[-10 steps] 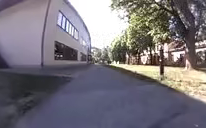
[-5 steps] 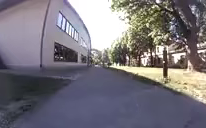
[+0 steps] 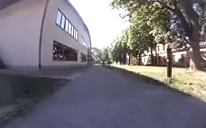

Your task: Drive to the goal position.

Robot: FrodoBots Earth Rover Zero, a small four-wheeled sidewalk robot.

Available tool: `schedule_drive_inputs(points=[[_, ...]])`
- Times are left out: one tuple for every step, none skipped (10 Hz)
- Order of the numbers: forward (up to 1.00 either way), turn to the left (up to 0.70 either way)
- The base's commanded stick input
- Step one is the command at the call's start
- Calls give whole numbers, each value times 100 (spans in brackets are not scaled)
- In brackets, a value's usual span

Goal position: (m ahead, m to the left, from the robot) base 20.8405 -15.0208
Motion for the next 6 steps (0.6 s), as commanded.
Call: schedule_drive_inputs(points=[[45,0],[45,0],[45,0],[45,0],[45,0],[45,0]])
